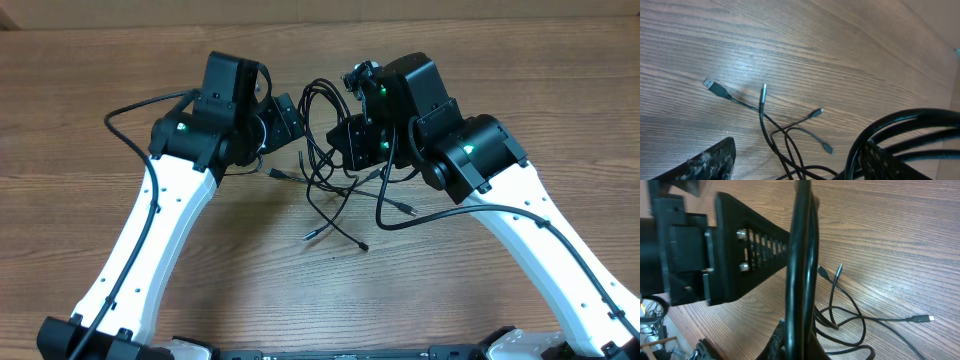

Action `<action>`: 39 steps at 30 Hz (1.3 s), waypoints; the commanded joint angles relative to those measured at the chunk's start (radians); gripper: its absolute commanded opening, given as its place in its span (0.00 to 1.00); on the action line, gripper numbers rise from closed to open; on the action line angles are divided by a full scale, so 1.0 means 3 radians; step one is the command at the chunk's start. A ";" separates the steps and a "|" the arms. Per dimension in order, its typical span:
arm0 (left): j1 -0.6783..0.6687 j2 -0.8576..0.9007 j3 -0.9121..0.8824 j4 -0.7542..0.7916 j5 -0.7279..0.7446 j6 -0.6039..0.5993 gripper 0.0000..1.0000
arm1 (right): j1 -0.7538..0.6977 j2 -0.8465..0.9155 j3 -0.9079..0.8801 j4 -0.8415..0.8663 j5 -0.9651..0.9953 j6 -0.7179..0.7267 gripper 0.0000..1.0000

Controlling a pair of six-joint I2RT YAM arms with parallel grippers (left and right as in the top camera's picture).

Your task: Untangle cables

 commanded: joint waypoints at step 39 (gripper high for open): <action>0.0425 -0.0237 0.0745 -0.0478 0.2209 0.1871 0.04 | 0.0015 -0.0004 0.0027 -0.0235 0.0907 -0.0191 0.04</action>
